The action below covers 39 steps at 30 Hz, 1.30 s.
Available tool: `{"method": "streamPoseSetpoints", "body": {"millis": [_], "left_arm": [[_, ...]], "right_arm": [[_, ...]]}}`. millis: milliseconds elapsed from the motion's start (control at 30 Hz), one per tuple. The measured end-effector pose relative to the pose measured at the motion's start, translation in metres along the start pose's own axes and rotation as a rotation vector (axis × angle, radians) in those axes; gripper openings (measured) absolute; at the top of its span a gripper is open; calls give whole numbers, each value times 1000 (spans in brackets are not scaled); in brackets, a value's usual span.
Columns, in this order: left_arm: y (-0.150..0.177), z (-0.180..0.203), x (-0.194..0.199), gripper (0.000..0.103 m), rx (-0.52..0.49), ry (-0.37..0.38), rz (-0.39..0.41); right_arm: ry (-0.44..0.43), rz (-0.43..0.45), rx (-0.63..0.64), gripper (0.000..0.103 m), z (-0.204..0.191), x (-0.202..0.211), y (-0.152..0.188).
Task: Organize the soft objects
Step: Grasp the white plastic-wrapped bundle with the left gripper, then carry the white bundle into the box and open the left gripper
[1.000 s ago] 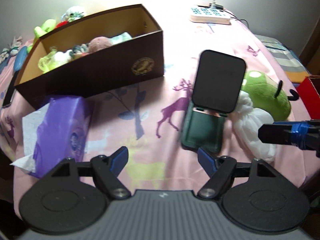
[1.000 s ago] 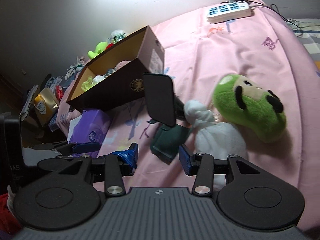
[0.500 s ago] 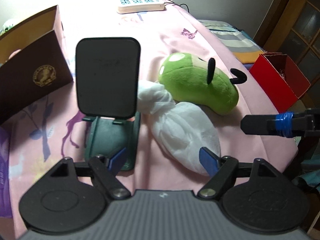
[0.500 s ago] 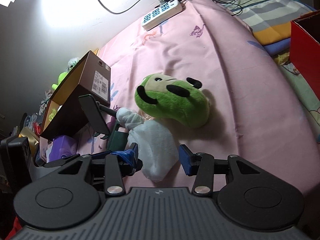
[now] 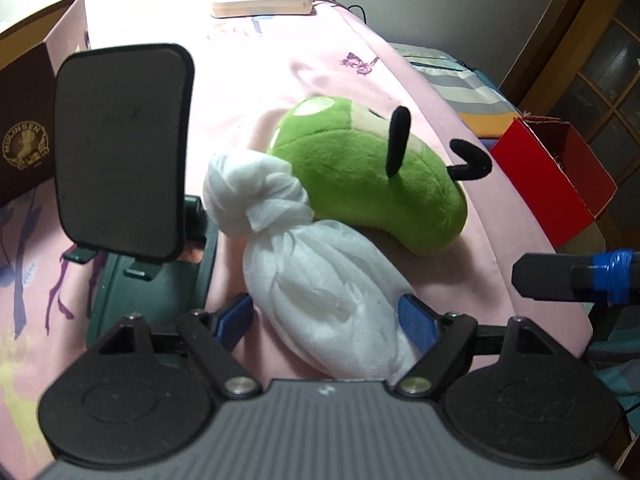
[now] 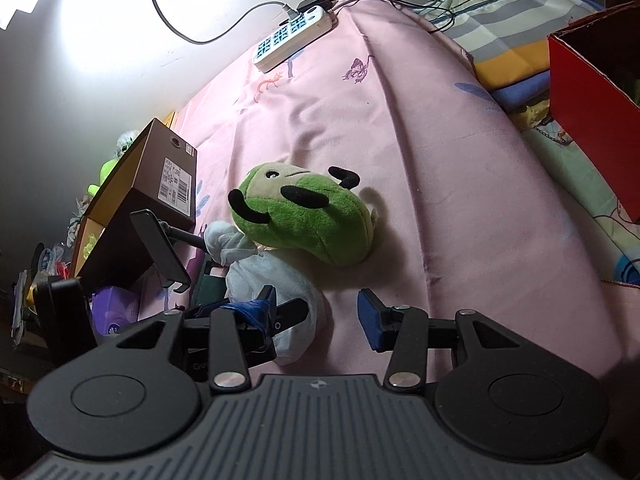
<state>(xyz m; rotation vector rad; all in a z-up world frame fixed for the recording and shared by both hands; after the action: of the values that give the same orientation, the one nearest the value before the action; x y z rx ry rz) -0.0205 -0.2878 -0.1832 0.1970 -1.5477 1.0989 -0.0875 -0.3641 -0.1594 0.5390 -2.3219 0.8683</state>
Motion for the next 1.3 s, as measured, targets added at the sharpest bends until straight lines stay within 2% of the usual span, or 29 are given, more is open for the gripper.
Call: {"method": "streamPoseSetpoints", "body": {"millis": [33, 67, 133, 300, 467, 733, 833, 967, 1100, 1300], "left_arm": [[-1, 1, 0, 77, -3, 0, 6], [-1, 2, 0, 67, -7, 6, 9], [-2, 3, 0, 57, -16, 3, 13], [-3, 2, 3, 43, -23, 13, 18], [-2, 6, 18, 33, -78, 27, 37], [11, 16, 69, 32, -247, 89, 111], [15, 9, 99, 32, -274, 111, 157], [17, -12, 136, 32, -259, 124, 220], [15, -43, 169, 32, -238, 90, 283], [-6, -106, 204, 32, -179, -25, 368]], "right_arm": [[-1, 1, 1, 29, 0, 0, -1], [-2, 1, 2, 29, 1, 0, -2], [-3, 2, 2, 29, 1, 0, -3], [-20, 3, 8, 29, -3, -2, -7], [-40, -5, 22, 29, -10, -6, -10], [-97, -11, 53, 29, -34, -10, -15], [-142, 8, 62, 29, -50, -9, -20], [-211, 46, 60, 29, -76, -11, -33], [-270, 62, 63, 29, -106, -18, -40], [-312, 52, 108, 29, -144, -34, -38]]}}
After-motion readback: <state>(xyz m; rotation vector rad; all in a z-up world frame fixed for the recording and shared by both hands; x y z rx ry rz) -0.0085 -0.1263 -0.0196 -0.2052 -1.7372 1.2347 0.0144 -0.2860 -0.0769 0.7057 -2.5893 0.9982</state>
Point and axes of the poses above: each gripper's, at about its wrist camera, not at the fingertips, and x roughly against the way its jaws point, z to its right, y to its underside, the point moved 10 cm from there along -x, roughly the way its jaws point, and after that the axes turned 6 degrees about -y, right-handed, at the moved point
